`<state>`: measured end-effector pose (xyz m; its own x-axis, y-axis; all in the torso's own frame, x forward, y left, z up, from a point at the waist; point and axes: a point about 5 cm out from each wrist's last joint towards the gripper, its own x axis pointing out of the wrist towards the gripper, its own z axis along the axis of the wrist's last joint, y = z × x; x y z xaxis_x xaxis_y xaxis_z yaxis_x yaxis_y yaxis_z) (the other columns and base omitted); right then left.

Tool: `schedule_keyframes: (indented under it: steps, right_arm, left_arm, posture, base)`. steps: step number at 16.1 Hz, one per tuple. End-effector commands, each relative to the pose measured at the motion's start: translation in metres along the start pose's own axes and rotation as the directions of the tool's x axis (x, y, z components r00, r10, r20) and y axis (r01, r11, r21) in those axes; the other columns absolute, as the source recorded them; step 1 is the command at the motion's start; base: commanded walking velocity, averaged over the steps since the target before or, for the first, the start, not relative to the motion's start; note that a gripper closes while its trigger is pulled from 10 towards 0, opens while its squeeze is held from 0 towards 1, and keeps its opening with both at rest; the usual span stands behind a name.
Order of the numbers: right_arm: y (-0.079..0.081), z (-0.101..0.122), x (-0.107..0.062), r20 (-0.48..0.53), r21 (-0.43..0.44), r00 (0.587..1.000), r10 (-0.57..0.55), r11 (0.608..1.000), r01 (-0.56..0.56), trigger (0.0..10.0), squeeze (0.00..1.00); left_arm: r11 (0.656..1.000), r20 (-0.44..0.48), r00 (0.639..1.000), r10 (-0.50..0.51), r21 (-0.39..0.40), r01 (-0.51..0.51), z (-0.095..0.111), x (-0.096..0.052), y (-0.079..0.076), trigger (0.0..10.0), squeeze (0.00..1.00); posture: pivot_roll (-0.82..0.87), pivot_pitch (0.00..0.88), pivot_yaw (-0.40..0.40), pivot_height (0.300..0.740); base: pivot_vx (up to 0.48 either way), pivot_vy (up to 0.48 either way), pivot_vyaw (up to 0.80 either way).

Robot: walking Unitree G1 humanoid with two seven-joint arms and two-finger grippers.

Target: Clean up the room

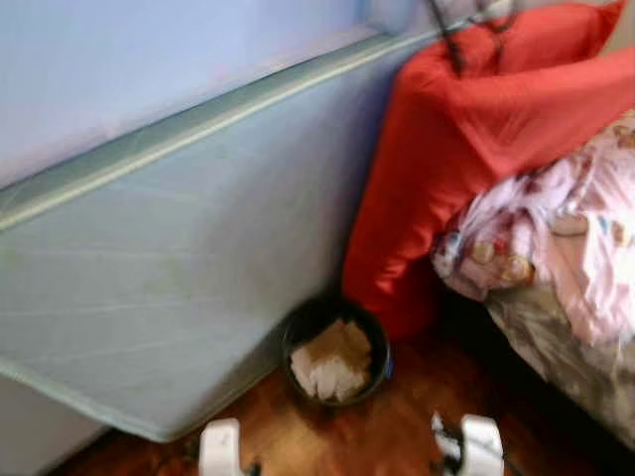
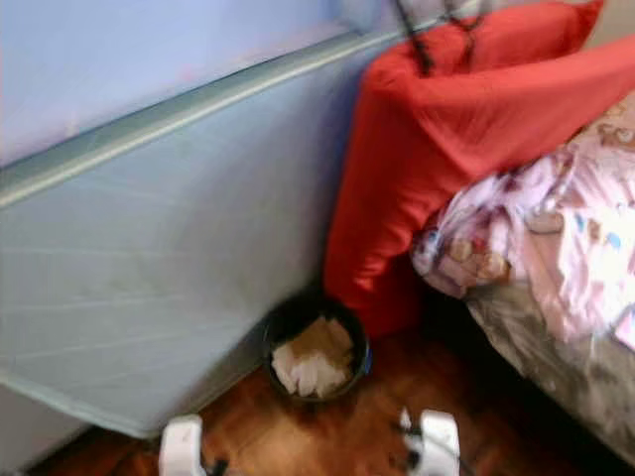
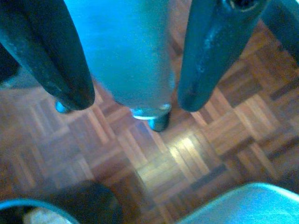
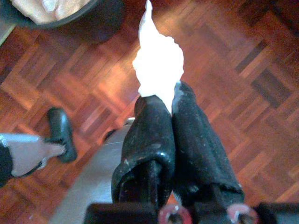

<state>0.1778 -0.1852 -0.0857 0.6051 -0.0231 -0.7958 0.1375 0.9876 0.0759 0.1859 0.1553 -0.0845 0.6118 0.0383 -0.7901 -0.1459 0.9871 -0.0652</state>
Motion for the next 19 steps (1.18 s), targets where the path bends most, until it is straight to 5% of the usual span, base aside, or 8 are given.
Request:
schedule_keyframes:
  steps: [1,4,8,14,19]
  right_arm:
    - [0.001,-0.006,-0.001,-0.017,0.0,1.0,0.004,1.0,-0.004,10.0,0.0]
    - [0.001,-0.006,-0.001,-0.018,0.001,1.0,0.003,1.0,-0.003,10.0,0.0]
    - [0.001,-0.004,-0.001,-0.007,-0.025,1.0,0.008,1.0,-0.008,10.0,0.0]
    - [0.001,-0.005,-0.001,-0.012,-0.03,1.0,0.005,1.0,-0.006,10.0,0.0]
    - [0.001,-0.005,-0.001,-0.018,-0.027,1.0,0.003,1.0,-0.004,10.0,0.0]
  left_arm:
    - [1.0,-0.058,0.998,0.009,0.006,-0.008,-0.016,-0.003,-0.004,10.0,0.0]
    - [1.0,-0.058,0.998,0.02,-0.003,-0.02,-0.016,-0.004,0.011,10.0,0.0]
    - [1.0,-0.067,0.998,0.021,-0.005,-0.022,-0.017,-0.004,0.013,10.0,0.0]
    - [1.0,-0.072,0.997,0.025,0.001,-0.025,-0.018,-0.004,0.015,10.0,0.0]
    - [1.0,-0.072,0.997,0.031,-0.001,-0.031,-0.018,-0.004,0.016,10.0,0.0]
  posture:
    - [0.01,0.166,-0.008,0.74]
    - [0.01,0.168,-0.007,0.74]
    - [0.01,0.168,-0.008,0.74]
    - [0.01,0.169,-0.008,0.74]
    - [0.01,0.17,-0.009,0.74]
  base:
    - [0.0,0.0,0.0]
    - [0.0,0.0,0.0]
    - [0.0,0.0,0.13]
    - [0.0,0.0,0.8]
    - [0.0,0.0,0.0]
